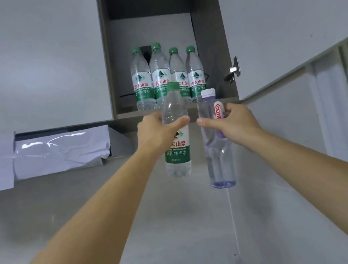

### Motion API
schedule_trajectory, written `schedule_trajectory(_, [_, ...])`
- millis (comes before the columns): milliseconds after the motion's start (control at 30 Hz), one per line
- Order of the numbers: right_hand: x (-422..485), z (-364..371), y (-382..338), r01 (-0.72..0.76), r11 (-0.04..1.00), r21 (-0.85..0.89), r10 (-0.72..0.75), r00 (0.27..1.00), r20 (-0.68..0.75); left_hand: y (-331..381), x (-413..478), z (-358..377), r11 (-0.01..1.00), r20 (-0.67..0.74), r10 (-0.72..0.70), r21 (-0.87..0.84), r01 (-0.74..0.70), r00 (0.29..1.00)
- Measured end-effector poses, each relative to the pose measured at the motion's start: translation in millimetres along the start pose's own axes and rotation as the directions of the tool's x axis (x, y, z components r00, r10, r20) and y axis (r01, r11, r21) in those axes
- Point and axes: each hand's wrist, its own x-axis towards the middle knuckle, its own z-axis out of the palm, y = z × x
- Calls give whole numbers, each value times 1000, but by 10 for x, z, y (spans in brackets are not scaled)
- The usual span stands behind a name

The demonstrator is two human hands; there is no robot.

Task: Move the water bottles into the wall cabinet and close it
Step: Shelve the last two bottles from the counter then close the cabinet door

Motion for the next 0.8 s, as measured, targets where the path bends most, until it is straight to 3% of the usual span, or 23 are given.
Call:
schedule_trajectory(233, [594, -68, -473, 59, 998, -25, -59, 998, -4, 323, 586, -141, 996, -110, 5, -86, -14, 994])
schedule_trajectory(433, [1104, -204, -928, 87, 992, 88, -80, 993, -89, 677, 1083, -228, 992, -170, 58, -97, -75, 984])
schedule_trajectory(800, [1826, -60, -1268, 190, 982, -10, -188, 963, -192, 886, 1789, 83, 996, -270, 88, 15, -88, 959])
